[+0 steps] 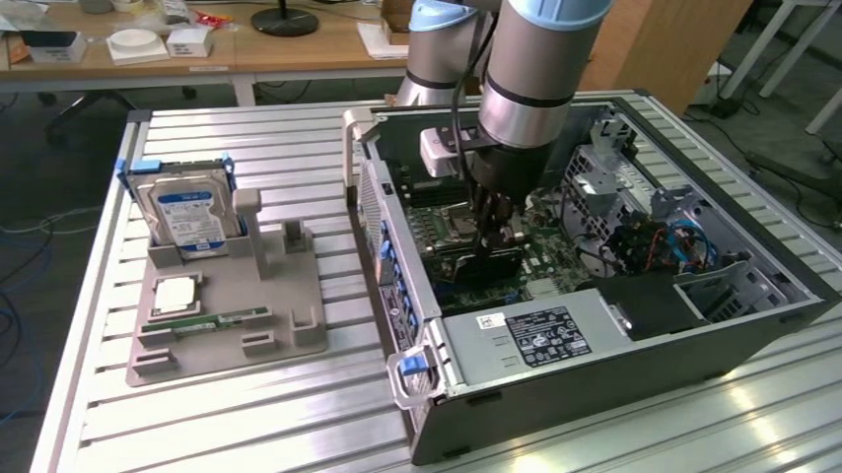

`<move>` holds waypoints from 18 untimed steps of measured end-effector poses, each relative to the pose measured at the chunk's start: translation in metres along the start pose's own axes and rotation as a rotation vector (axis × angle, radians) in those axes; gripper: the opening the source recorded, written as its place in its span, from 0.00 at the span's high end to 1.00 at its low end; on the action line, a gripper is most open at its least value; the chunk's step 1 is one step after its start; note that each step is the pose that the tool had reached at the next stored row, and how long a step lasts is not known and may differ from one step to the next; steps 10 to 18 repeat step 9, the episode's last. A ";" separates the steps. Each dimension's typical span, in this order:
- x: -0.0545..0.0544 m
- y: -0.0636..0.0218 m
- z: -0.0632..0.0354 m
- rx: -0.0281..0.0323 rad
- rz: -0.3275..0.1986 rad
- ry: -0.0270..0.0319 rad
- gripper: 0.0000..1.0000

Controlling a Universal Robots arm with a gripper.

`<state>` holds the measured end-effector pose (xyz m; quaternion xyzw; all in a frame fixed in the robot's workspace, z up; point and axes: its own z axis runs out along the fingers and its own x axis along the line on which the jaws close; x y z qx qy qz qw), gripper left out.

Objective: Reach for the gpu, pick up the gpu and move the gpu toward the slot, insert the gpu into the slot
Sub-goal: 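Insert the gpu into the slot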

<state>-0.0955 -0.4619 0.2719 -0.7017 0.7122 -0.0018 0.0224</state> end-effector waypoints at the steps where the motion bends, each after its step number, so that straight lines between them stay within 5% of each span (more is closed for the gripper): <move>1: 0.000 0.0000 0.0000 0.0000 0.000 0.0001 0.90; 18: 0.000 0.0000 0.0000 0.0000 0.000 0.0000 0.90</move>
